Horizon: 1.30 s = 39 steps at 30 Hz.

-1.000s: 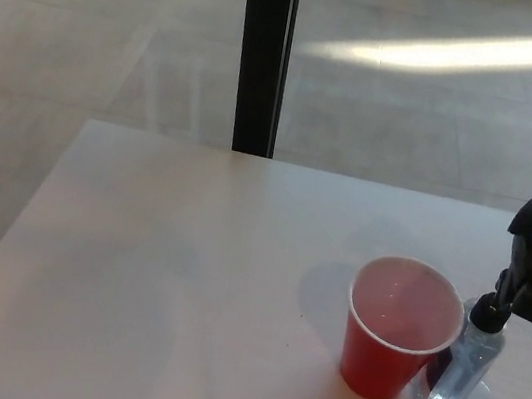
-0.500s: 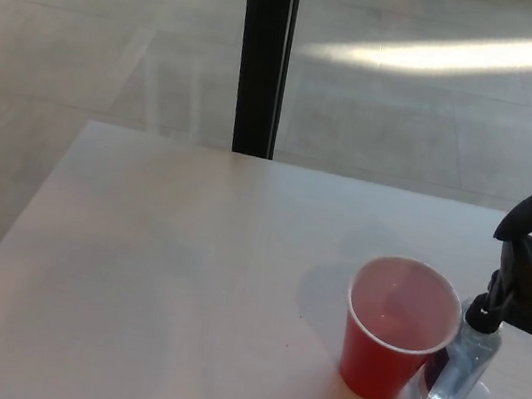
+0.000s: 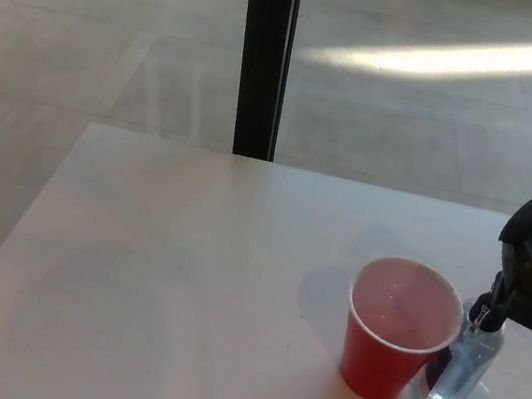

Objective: The robot uses its right hand fist to press the hand soap kept in the middle of the table to get liquid hand soap out

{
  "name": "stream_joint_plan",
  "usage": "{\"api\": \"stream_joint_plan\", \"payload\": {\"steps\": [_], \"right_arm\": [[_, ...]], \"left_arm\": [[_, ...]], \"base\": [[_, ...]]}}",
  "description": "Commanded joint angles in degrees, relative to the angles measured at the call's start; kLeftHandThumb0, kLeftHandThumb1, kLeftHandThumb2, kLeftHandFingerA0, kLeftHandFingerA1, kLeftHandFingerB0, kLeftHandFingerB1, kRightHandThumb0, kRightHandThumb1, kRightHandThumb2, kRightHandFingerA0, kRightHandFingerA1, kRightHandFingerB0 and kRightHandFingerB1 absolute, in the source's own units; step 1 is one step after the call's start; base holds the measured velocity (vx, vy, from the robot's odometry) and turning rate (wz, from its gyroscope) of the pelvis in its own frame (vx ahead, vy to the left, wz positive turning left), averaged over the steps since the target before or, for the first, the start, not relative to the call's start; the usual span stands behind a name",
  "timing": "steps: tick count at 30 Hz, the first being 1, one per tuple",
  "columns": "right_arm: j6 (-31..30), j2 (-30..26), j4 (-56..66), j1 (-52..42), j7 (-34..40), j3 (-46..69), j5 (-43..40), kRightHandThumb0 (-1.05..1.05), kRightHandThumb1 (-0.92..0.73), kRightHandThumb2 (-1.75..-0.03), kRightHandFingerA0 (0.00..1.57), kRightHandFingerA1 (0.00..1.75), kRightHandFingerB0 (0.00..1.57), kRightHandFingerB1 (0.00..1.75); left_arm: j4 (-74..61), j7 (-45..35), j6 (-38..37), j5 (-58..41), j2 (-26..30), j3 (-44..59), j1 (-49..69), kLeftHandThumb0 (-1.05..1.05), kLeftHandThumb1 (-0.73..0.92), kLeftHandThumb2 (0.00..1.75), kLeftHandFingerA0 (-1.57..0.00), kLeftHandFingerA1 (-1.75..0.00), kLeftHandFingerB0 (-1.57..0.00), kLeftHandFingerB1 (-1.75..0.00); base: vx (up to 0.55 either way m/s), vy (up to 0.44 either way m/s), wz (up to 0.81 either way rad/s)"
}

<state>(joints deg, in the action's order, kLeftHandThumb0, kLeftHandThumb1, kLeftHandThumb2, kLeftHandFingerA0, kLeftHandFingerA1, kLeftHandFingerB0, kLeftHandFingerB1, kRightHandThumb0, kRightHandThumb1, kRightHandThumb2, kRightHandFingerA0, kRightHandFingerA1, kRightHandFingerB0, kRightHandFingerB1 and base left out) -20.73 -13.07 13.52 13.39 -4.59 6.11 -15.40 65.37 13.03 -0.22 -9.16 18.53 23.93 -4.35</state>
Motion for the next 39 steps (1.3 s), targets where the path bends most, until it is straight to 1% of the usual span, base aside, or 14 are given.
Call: {"api": "stream_joint_plan", "payload": {"steps": [1,2,4,6,14,15,17,19,23,24,27,32,38,39], "right_arm": [[-6.1,1.7,-4.6,-3.0,1.6,-0.6,0.9,-0.19,-0.66,-0.94,0.93,1.75,0.72,1.53],[-6.3,2.3,-4.8,-2.8,2.2,-0.9,1.0,-0.19,-0.63,-1.05,0.94,1.75,0.77,1.49],[-5.8,3.1,-5.8,-2.4,2.6,-1.2,1.4,-0.2,-0.56,-1.17,0.96,1.75,0.76,1.5],[-4.6,3.7,-6.5,-2.6,2.5,-1.7,1.8,-0.19,-0.57,-1.21,0.94,1.75,0.72,1.59],[-5.2,4.3,-5.5,-3.6,3.7,-4.8,3.6,-0.19,-0.48,-1.35,0.96,1.75,0.78,1.54],[-5.4,4.1,-5.4,-3.6,4.0,-5.1,3.9,-0.2,-0.47,-1.35,0.96,1.75,0.78,1.53],[-5.9,3.9,-5.2,-3.8,4.2,-5.4,4.2,-0.19,-0.48,-1.34,0.97,1.75,0.77,1.54],[-5.1,3.5,-6.0,-4.1,3.5,-5.4,4.2,-0.18,-0.51,-1.32,1.0,1.75,0.81,1.49],[-4.8,2.6,-6.8,-3.9,3.3,-5.5,4.5,-0.22,-0.47,-1.33,1.0,1.75,0.81,1.54],[-4.7,2.6,-7.0,-4.0,3.4,-5.4,4.5,-0.21,-0.48,-1.33,1.03,1.75,0.83,1.51],[-3.3,2.0,-8.2,-4.8,2.8,-5.6,4.8,-0.24,-0.48,-1.31,1.04,1.75,0.82,1.52],[-2.6,2.2,-10.2,-5.5,3.5,-5.7,5.0,-0.25,-0.47,-1.3,1.01,1.75,0.81,1.55],[-1.5,2.2,-14.3,-6.8,4.3,-6.3,6.2,-0.26,-0.5,-1.25,1.04,1.75,0.81,1.6],[-2.1,2.2,-14.6,-6.9,4.5,-6.3,6.2,-0.27,-0.53,-1.21,1.02,1.75,0.81,1.6]], "left_arm": [[-0.4,0.6,1.4,-0.2,0.9,0.0,-0.2,-0.41,0.89,1.21,-0.52,-1.17,-0.26,-1.01],[-1.1,0.7,1.6,0.1,0.9,-0.4,-0.1,-0.4,0.89,1.25,-0.51,-1.11,-0.21,-0.88],[-1.0,0.7,1.0,0.5,1.0,-0.8,-0.1,-0.41,0.9,1.23,-0.54,-1.2,-0.31,-1.04],[-0.5,0.2,1.3,-0.2,1.2,-0.4,-0.4,-0.43,0.89,1.25,-0.52,-1.1,-0.13,-0.79],[-0.4,0.5,1.9,-0.6,1.1,-0.2,-0.9,-0.42,0.92,1.18,-0.52,-1.25,-0.29,-1.05],[-0.3,0.5,1.9,-0.7,1.1,-0.1,-1.1,-0.42,0.92,1.17,-0.53,-1.28,-0.19,-0.96],[-0.3,0.8,2.3,0.3,1.3,-1.0,-1.4,-0.43,0.92,1.18,-0.53,-1.29,-0.28,-1.05],[-0.5,0.0,1.9,-0.4,1.3,-0.6,-1.3,-0.43,0.9,1.26,-0.5,-1.09,-0.25,-0.9],[0.6,-0.4,1.5,0.1,1.9,-1.0,-2.4,-0.43,0.89,1.24,-0.53,-1.14,-0.18,-0.85],[0.6,-0.8,1.2,-1.1,1.7,0.1,-2.7,-0.43,0.89,1.25,-0.5,-1.14,-0.02,-0.74],[-0.5,0.3,2.4,-0.1,1.7,-0.8,-3.0,-0.43,0.9,1.23,-0.53,-1.12,-0.22,-0.86],[-1.4,0.5,3.0,0.3,1.8,-1.3,-3.1,-0.43,0.92,1.27,-0.52,-1.12,-0.28,-0.94],[-2.0,0.7,3.8,0.0,1.7,-1.2,-3.2,-0.44,0.91,1.22,-0.52,-1.19,-0.29,-0.98],[-2.1,0.7,3.7,-0.7,1.5,-0.5,-3.3,-0.44,0.91,1.23,-0.5,-1.18,-0.17,-0.87]], "base": [[0.0,0.0,0.0],[0.0,0.0,0.0],[0.0,0.0,0.0],[0.0,0.0,0.0],[0.0,0.0,0.0],[0.0,0.0,0.0],[0.0,0.0,0.0],[0.0,0.0,0.0],[0.0,0.0,0.0],[0.0,0.0,0.0],[0.0,0.0,0.0],[0.0,0.0,0.0],[0.0,0.0,0.0],[0.0,0.0,0.0]]}}
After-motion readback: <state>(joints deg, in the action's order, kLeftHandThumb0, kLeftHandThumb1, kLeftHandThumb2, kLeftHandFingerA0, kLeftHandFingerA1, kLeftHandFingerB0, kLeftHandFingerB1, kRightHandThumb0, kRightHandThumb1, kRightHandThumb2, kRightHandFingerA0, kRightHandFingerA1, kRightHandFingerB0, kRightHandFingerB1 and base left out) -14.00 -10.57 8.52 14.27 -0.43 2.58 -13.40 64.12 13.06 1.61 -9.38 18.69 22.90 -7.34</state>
